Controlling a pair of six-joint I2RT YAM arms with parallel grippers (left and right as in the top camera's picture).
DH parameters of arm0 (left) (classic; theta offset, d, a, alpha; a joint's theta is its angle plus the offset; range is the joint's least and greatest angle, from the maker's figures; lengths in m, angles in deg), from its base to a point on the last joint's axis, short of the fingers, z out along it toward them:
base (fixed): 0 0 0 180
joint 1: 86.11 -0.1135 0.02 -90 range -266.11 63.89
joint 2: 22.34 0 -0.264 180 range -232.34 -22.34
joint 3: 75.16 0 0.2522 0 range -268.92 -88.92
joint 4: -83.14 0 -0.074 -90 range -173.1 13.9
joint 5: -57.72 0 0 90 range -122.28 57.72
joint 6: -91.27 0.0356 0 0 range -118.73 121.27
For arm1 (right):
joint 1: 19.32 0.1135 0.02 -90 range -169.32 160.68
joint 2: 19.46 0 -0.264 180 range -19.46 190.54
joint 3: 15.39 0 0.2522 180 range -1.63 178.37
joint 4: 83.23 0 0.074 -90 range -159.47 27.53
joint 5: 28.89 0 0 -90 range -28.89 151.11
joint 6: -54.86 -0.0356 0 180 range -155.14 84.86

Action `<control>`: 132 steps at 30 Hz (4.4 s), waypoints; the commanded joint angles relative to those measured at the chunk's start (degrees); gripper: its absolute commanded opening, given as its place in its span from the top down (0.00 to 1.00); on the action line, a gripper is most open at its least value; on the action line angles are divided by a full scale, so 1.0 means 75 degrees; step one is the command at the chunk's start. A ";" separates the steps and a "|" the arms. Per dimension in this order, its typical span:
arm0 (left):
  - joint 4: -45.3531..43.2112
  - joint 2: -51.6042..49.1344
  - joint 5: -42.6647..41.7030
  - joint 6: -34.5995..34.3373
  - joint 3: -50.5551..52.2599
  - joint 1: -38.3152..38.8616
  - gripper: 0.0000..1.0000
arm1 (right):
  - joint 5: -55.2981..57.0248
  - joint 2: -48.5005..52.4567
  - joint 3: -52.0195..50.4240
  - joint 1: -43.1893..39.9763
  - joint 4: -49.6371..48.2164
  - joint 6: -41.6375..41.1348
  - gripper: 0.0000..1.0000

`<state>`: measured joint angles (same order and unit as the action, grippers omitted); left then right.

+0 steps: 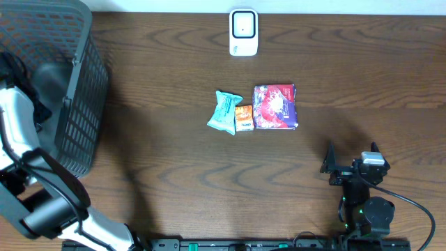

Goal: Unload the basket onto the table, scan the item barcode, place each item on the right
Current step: 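Reach the left gripper into the basket and grasp the blue Oreo pack, then lift the Oreo pack out and carry it toward the scanner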

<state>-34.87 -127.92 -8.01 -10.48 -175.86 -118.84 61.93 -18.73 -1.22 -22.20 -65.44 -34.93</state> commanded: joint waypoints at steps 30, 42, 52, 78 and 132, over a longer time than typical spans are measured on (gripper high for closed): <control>-0.0644 -0.1408 0.0219 0.0085 0.0755 -0.0562 0.36 | -0.0038 -0.0032 -0.0012 0.0038 0.0035 -0.0134 0.01; -0.1510 -0.1408 -0.0163 0.0099 0.1343 -0.0565 0.92 | -0.0038 -0.0032 -0.0012 0.0038 0.0035 -0.0134 0.01; -0.1323 -0.0705 -0.0938 0.0015 0.1218 -0.0554 0.93 | -0.0038 -0.0032 -0.0012 0.0038 0.0032 -0.0134 0.01; -0.2343 0.5217 -0.7012 -0.1174 0.1116 0.0204 0.92 | -0.0038 -0.0032 -0.0012 0.0038 0.0032 -0.0134 0.01; -0.2792 -0.0688 -0.3357 -0.5301 0.1291 0.7213 0.49 | -0.0038 -0.0032 -0.0012 0.0038 0.0032 -0.0134 0.01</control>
<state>-55.74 -133.49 -28.60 -51.22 -166.09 -65.27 61.96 -18.73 -1.22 -22.20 -65.41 -34.93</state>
